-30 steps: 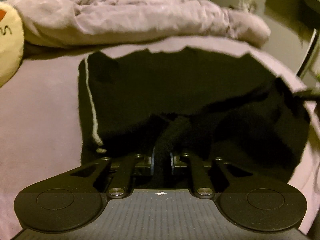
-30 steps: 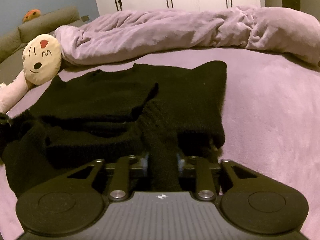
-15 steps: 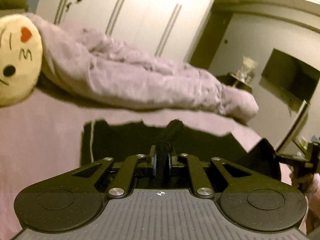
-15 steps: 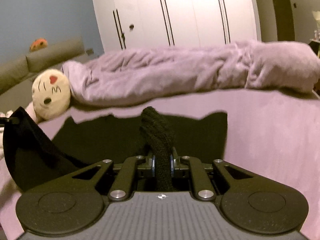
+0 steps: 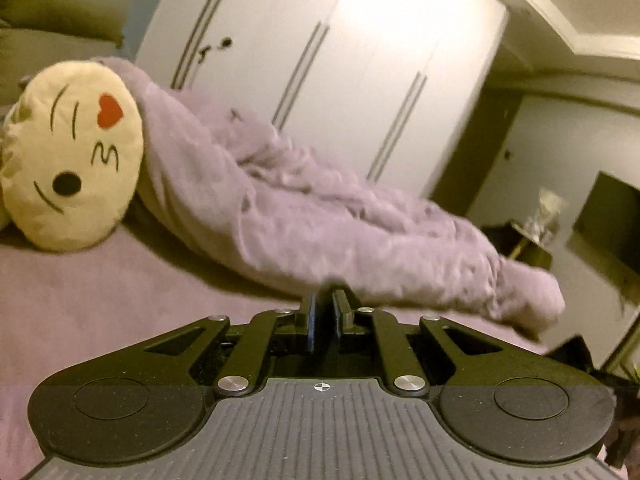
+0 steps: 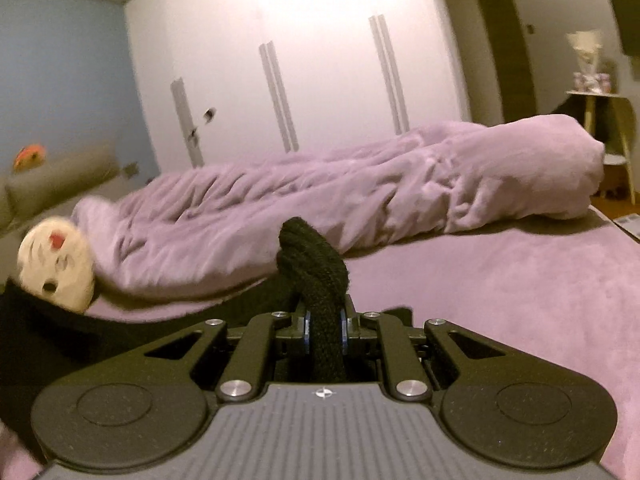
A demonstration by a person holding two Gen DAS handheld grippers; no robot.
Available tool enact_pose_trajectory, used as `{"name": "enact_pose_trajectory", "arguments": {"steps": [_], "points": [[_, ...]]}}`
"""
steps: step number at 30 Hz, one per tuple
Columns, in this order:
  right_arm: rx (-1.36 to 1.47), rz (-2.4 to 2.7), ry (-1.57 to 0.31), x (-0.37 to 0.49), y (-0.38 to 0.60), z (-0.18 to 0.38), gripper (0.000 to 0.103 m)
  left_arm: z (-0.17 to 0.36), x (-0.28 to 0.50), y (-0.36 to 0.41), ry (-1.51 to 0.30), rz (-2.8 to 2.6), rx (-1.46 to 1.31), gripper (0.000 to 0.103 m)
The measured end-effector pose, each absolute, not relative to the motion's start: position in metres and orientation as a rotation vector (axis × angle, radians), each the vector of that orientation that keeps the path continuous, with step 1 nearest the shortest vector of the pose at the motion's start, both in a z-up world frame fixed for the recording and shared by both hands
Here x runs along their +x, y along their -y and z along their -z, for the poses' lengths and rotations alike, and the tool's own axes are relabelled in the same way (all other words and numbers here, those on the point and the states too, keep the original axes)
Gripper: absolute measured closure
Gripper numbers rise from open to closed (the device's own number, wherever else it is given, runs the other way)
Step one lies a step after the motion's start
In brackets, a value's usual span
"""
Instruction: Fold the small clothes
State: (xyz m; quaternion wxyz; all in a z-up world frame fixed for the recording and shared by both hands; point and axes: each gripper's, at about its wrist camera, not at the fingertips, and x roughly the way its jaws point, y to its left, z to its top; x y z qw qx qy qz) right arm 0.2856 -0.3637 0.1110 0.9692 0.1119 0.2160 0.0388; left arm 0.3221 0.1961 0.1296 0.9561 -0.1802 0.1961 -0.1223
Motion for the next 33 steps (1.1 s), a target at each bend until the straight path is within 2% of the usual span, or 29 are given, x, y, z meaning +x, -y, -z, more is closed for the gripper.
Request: {"name": "enact_pose_trajectory", "arguments": {"steps": [4, 5, 7, 9, 12, 14, 17, 18, 19, 20, 21, 22, 23, 24, 25, 27, 33], "points": [[0.222, -0.033, -0.467, 0.313, 0.359, -0.099, 0.091, -0.122, 0.350, -0.206, -0.417, 0.192, -0.430, 0.100], [0.200, -0.022, -0.481, 0.320, 0.354, -0.094, 0.091, -0.115, 0.358, -0.206, -0.461, 0.189, -0.434, 0.094], [0.141, -0.002, -0.517, 0.331, 0.344, -0.083, 0.090, -0.096, 0.368, -0.199, -0.536, 0.160, -0.390, 0.076], [0.135, 0.004, -0.571, 0.340, 0.342, -0.069, 0.089, -0.072, 0.374, -0.193, -0.618, 0.195, -0.370, 0.038], [0.160, 0.017, -0.640, 0.346, 0.350, -0.050, 0.086, -0.036, 0.382, -0.180, -0.754, 0.252, -0.340, 0.031], [0.178, 0.016, -0.676, 0.346, 0.357, -0.040, 0.083, -0.021, 0.388, -0.173, -0.782, 0.232, -0.282, 0.025], [0.185, -0.006, -0.702, 0.346, 0.361, -0.032, 0.079, -0.007, 0.401, -0.171, -0.815, 0.243, -0.314, 0.021], [0.184, -0.019, -0.707, 0.345, 0.361, -0.031, 0.075, -0.006, 0.408, -0.170, -0.826, 0.243, -0.321, 0.021], [0.183, -0.027, -0.713, 0.346, 0.360, -0.030, 0.073, -0.004, 0.412, -0.167, -0.829, 0.231, -0.304, 0.021], [0.180, -0.032, -0.722, 0.349, 0.359, -0.028, 0.070, -0.003, 0.417, -0.161, -0.838, 0.217, -0.264, 0.025], [0.180, -0.039, -0.737, 0.352, 0.357, -0.026, 0.065, 0.000, 0.417, -0.155, -0.852, 0.205, -0.222, 0.042], [0.176, -0.046, -0.759, 0.356, 0.356, -0.024, 0.063, 0.001, 0.421, -0.149, -0.869, 0.187, -0.179, 0.052], [0.166, -0.046, -0.774, 0.359, 0.354, -0.023, 0.062, 0.002, 0.422, -0.146, -0.879, 0.163, -0.146, 0.067], [0.150, -0.051, -0.780, 0.361, 0.352, -0.021, 0.063, 0.001, 0.421, -0.144, -0.879, 0.153, -0.136, 0.072], [0.136, -0.056, -0.779, 0.362, 0.350, -0.022, 0.067, 0.001, 0.420, -0.145, -0.871, 0.153, -0.139, 0.076], [0.082, -0.046, -0.743, 0.359, 0.346, -0.024, 0.088, -0.005, 0.414, -0.147, -0.838, 0.155, -0.153, 0.084], [0.059, -0.045, -0.607, 0.341, 0.343, -0.050, 0.090, -0.037, 0.393, -0.158, -0.695, 0.185, -0.206, 0.088]]}}
